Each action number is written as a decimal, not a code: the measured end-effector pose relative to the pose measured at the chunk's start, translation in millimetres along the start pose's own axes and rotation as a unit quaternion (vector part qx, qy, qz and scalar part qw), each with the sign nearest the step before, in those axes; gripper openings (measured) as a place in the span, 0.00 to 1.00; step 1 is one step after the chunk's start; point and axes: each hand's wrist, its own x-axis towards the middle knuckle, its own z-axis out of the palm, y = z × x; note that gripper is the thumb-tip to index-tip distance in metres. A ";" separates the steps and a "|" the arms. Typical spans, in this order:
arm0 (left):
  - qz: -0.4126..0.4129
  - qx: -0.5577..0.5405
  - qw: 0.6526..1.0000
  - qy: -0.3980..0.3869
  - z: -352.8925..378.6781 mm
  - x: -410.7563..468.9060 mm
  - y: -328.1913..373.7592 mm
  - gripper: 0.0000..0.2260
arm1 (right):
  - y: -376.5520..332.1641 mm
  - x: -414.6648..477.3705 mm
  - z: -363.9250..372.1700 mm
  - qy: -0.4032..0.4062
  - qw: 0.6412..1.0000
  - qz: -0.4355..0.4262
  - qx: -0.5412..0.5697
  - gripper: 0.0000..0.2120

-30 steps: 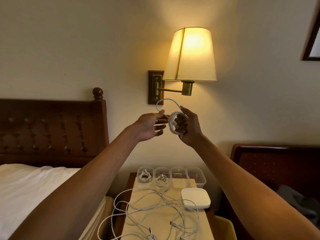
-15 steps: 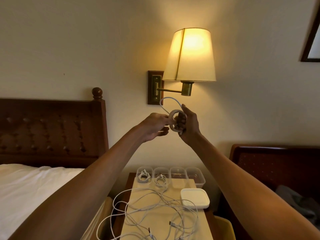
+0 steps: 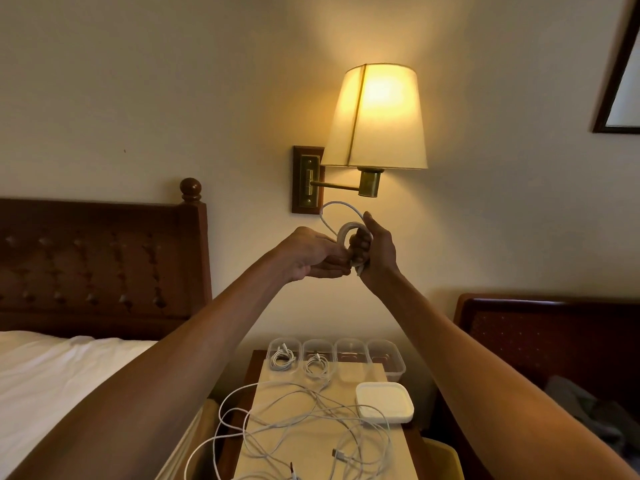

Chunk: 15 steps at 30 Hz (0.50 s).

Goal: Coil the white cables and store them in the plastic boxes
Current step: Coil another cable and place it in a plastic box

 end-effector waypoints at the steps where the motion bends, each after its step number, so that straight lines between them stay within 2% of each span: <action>1: -0.013 -0.009 1.000 -0.011 -0.4 -0.9 1.6 0.10 | -1.0 0.3 -0.5 0.006 1.000 -0.004 -0.005 0.22; 5: -0.080 0.016 0.989 -0.122 -13.2 -6.3 4.6 0.15 | -9.6 3.5 -6.1 0.039 0.998 -0.028 -0.035 0.19; 7: -0.085 0.048 0.979 -0.179 -23.4 -8.4 3.6 0.18 | -12.2 5.2 -8.6 0.052 0.996 -0.038 -0.054 0.19; 11: -0.065 0.085 0.956 -0.274 -42.4 -17.2 4.7 0.14 | -14.5 9.0 -8.5 0.081 0.991 -0.046 -0.093 0.17; 15: -0.035 0.119 0.951 -0.282 -58.7 -21.9 1.6 0.10 | -18.4 12.0 -10.0 0.101 0.988 -0.045 -0.106 0.16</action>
